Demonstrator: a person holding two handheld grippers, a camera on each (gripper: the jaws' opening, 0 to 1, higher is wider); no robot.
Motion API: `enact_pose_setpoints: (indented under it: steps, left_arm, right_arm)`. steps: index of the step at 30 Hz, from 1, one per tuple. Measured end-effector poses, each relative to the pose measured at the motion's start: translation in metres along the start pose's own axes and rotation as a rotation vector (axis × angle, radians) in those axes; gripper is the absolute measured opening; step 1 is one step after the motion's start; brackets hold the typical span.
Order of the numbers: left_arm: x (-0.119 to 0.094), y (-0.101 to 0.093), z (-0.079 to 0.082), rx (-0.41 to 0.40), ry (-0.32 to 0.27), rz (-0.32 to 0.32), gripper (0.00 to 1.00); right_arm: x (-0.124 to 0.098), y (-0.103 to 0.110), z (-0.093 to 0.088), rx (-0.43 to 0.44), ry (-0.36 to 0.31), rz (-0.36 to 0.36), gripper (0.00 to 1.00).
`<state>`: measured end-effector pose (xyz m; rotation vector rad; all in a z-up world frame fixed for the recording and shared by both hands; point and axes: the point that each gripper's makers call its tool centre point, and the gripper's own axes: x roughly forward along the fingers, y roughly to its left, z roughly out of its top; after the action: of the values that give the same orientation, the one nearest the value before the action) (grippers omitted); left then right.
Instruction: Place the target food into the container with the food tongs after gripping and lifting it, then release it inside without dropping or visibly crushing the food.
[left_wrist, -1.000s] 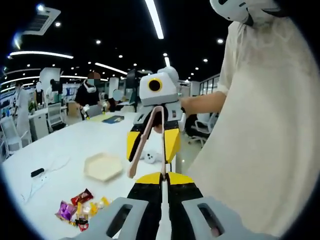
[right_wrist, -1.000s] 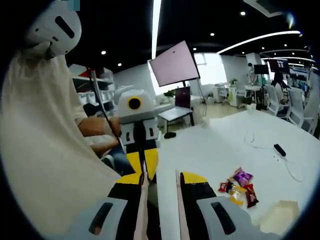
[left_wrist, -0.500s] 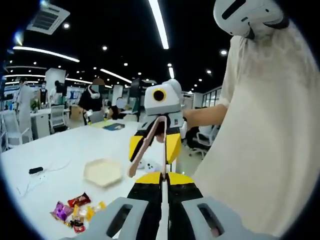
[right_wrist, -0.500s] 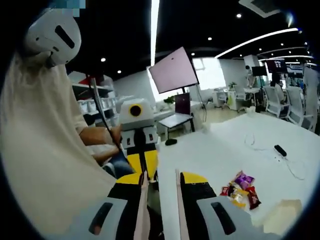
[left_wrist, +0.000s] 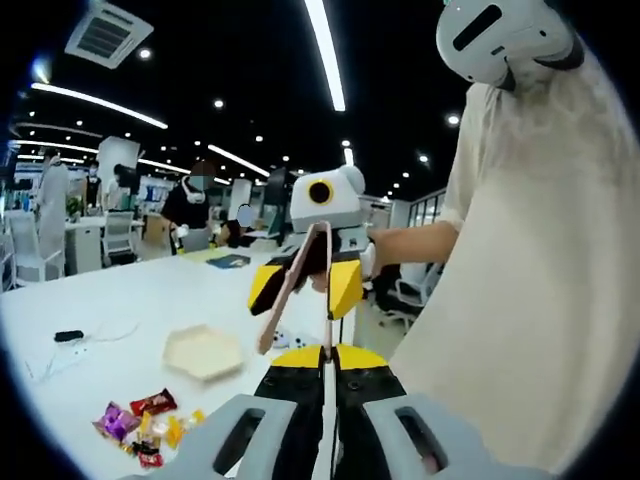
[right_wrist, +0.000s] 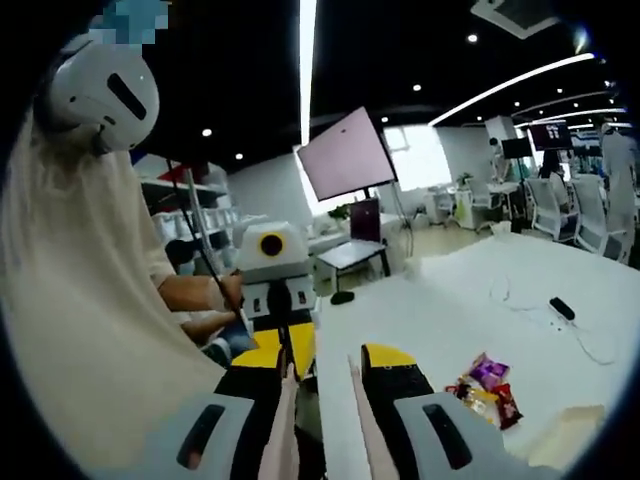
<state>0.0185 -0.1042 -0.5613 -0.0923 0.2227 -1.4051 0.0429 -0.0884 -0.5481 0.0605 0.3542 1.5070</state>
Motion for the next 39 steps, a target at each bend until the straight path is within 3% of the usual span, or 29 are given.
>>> enact_pose_setpoints:
  steps: [3, 8, 11, 25, 39]
  left_arm:
    - [-0.003, -0.002, 0.008, -0.024, -0.054, -0.018, 0.00]
    - [-0.007, -0.001, 0.002, -0.050, -0.073, -0.022, 0.00]
    - [-0.012, -0.001, 0.009, -0.068, -0.131, -0.019, 0.00]
    - [-0.020, 0.000, 0.028, -0.104, -0.260, -0.014, 0.00]
    - [-0.014, -0.004, 0.027, -0.110, -0.256, -0.035, 0.00]
  right_arm:
    - [-0.001, 0.002, -0.002, -0.008, 0.011, 0.014, 0.29]
    - [0.000, 0.004, -0.011, -0.078, 0.086, 0.028, 0.30]
    - [-0.001, 0.003, -0.011, -0.069, 0.090, 0.031, 0.31]
    - [-0.002, 0.002, 0.005, 0.034, -0.053, 0.002, 0.31]
    - [-0.008, 0.006, 0.004, 0.075, -0.072, 0.022, 0.30]
